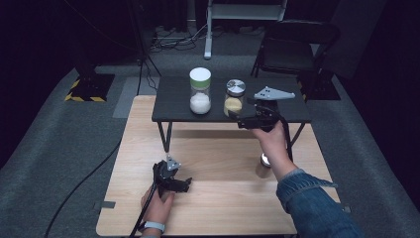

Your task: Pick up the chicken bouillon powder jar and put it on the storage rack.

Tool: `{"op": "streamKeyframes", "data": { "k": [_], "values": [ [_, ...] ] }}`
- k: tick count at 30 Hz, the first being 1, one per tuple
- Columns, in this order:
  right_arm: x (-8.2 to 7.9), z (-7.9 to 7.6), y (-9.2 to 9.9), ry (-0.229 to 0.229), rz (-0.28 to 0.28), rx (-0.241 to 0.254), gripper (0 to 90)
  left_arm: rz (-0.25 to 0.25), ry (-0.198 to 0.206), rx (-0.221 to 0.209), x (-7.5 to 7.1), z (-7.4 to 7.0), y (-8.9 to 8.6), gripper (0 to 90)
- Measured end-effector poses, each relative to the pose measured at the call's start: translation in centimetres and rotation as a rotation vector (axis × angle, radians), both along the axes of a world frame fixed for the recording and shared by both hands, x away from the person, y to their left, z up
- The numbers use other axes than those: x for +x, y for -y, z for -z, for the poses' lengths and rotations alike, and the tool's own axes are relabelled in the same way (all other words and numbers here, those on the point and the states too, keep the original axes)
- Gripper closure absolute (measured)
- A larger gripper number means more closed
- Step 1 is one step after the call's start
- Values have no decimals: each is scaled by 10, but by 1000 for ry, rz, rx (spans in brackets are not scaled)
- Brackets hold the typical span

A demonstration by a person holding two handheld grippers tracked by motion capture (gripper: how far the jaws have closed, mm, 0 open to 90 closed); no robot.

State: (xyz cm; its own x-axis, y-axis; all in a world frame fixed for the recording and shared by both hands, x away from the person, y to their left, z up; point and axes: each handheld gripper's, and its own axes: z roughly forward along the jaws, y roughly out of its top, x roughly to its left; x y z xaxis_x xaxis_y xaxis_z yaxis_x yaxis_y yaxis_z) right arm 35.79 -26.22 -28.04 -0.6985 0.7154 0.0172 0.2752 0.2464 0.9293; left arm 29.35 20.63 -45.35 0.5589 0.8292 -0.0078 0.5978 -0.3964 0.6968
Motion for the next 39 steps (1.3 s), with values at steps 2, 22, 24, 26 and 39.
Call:
{"op": "streamKeyframes", "data": {
  "k": [2,22,24,26,39],
  "values": [
    [-5,2,6,0,1,4,91,0,0,0,0,0,0,5],
    [-73,35,73,101,37,15,16,-3,1,1,0,0,0,5],
    [-80,39,80,102,45,17,12,-3,1,1,0,0,0,5],
    [-88,45,89,110,55,20,5,-2,0,1,0,0,0,5],
    [-118,73,135,118,101,41,0,1,1,0,0,0,-1,5]
  ]
}}
